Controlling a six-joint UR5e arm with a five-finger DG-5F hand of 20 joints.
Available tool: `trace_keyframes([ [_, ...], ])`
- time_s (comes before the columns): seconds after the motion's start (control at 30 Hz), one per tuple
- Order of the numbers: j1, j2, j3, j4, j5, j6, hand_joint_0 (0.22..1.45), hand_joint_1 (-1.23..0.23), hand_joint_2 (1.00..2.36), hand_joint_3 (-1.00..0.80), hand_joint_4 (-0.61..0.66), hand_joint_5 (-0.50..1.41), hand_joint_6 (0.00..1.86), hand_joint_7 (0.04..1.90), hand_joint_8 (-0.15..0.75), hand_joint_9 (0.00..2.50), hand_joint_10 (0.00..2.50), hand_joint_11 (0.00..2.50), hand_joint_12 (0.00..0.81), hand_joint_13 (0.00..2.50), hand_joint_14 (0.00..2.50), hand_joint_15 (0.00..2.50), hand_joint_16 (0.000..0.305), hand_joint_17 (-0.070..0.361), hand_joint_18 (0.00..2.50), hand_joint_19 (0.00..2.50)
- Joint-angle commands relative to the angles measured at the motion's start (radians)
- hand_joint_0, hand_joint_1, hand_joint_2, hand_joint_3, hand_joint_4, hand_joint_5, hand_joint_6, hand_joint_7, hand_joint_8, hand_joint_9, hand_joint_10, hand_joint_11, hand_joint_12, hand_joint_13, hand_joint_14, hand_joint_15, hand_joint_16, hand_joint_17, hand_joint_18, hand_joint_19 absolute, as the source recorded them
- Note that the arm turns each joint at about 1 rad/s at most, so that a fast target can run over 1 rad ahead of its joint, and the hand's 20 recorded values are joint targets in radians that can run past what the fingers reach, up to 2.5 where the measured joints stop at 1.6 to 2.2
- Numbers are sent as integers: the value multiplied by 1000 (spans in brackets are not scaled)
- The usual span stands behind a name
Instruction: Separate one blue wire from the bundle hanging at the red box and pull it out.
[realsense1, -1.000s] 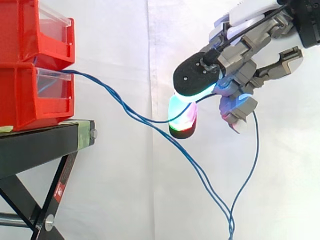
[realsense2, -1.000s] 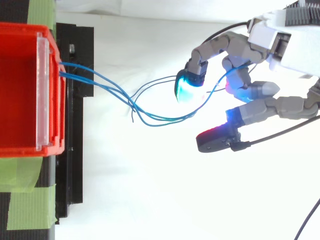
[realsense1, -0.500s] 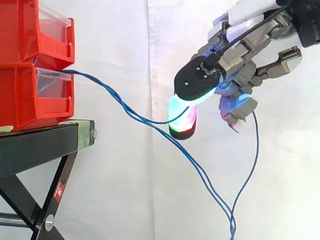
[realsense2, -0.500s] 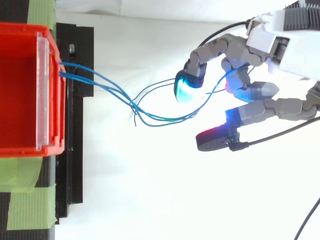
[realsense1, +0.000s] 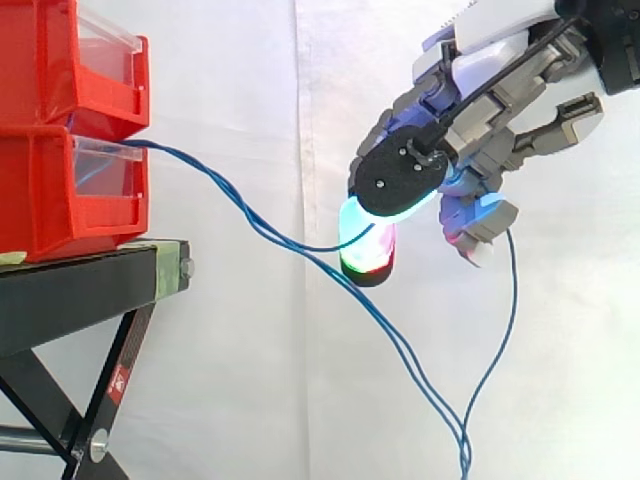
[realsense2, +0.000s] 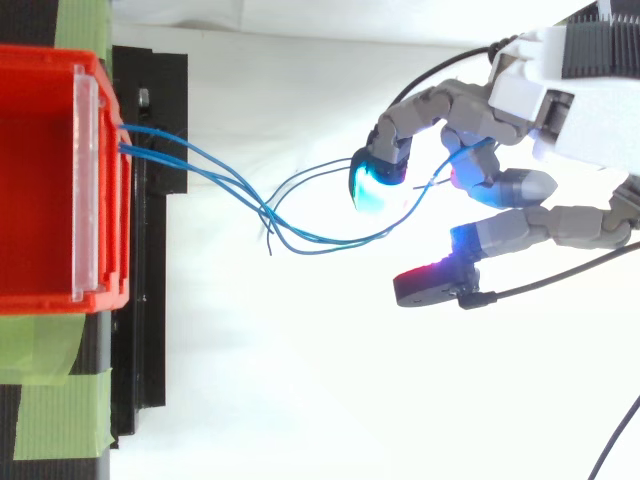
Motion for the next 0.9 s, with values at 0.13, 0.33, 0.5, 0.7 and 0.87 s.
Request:
trace_keyframes([
  [0.13,0,0,1,2,1,-53,622,-804,1009,-383,177,-194,867,792,272,845,2349,1206,374,1144,448,1620,49,109,927,807],
  [0.33,0,0,-1,2,3,-50,611,-761,1013,-334,161,-193,881,794,282,853,2371,1195,370,1149,485,1609,49,109,946,825],
  [0.5,0,0,1,2,3,-39,591,-736,1018,-249,138,-192,898,791,286,862,2380,1212,382,1159,533,1575,49,110,958,840],
  [0.7,0,0,-1,2,3,-36,601,-726,1008,-135,123,-176,927,754,335,874,2500,1030,448,1168,765,1372,59,132,1059,784],
  [0.87,0,0,-1,2,1,-36,584,-723,1095,-87,72,-159,931,768,364,895,2500,941,481,1177,881,1268,63,143,1115,756],
])
